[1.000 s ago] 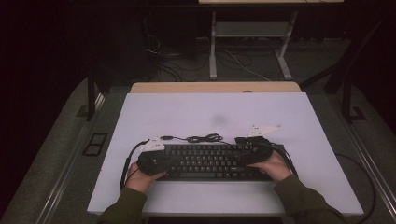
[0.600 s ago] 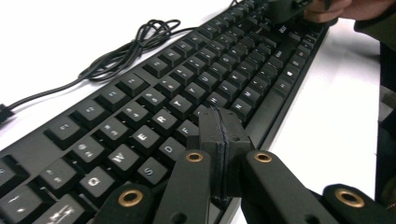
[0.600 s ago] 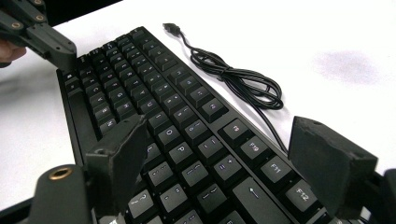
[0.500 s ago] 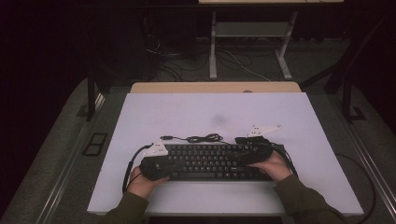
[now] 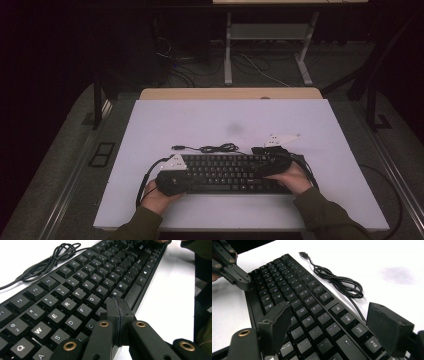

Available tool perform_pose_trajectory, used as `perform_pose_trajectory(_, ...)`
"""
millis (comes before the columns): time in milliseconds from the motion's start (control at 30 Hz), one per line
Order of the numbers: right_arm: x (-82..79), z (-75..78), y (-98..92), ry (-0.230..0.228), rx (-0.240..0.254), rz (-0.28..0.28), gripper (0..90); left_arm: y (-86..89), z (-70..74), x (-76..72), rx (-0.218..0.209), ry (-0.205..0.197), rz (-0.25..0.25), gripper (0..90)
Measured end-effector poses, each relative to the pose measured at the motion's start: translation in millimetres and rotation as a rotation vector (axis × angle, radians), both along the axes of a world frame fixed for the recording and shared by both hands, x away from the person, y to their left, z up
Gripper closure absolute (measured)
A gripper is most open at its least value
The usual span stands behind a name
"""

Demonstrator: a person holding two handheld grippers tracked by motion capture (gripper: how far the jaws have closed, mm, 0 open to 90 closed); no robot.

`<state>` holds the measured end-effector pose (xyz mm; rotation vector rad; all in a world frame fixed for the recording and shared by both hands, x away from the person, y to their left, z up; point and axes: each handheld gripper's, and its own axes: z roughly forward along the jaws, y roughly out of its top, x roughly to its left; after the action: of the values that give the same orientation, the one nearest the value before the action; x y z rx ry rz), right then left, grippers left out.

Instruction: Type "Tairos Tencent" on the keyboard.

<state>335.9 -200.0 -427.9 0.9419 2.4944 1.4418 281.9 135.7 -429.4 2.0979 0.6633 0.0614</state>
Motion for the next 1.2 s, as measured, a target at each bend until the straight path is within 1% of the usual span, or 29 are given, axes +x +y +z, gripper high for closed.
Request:
perform_pose_trajectory(167, -0.2, -0.2, 0.7, -0.001, -0.001, 0.0, 19.7, -3.0, -4.5, 1.1, 0.027, 0.008, -0.016, 89.0)
perform_pose_trajectory(300, -0.1, -0.2, 0.8, 0.0, -0.001, 0.0, 19.7, -5.7, -8.4, 2.7, 0.042, 0.021, -0.018, 89.0)
perform_pose_trajectory(367, 0.0, -0.3, 0.6, 0.0, -0.001, 0.001, 19.7, -6.7, -9.1, 2.4, 0.042, 0.02, -0.024, 89.0)
perform_pose_trajectory(933, 0.1, -0.5, 0.8, -0.001, -0.003, 0.002, 19.7, -7.8, -10.3, 2.9, 0.036, 0.027, -0.024, 89.0)
perform_pose_trajectory(1000, 0.1, -0.6, 0.8, -0.002, -0.004, 0.003, 19.7, -8.5, -12.3, 3.2, 0.046, 0.032, -0.027, 89.0)
perform_pose_trajectory(1067, -0.1, -0.5, 0.9, 0.0, -0.003, 0.002, 19.7, -8.4, -13.2, 3.5, 0.033, 0.039, -0.029, 89.0)
perform_pose_trajectory(1200, -0.2, -0.5, 0.9, 0.001, -0.004, 0.002, 19.7, -8.3, -12.2, 3.2, 0.038, 0.035, -0.03, 89.0)
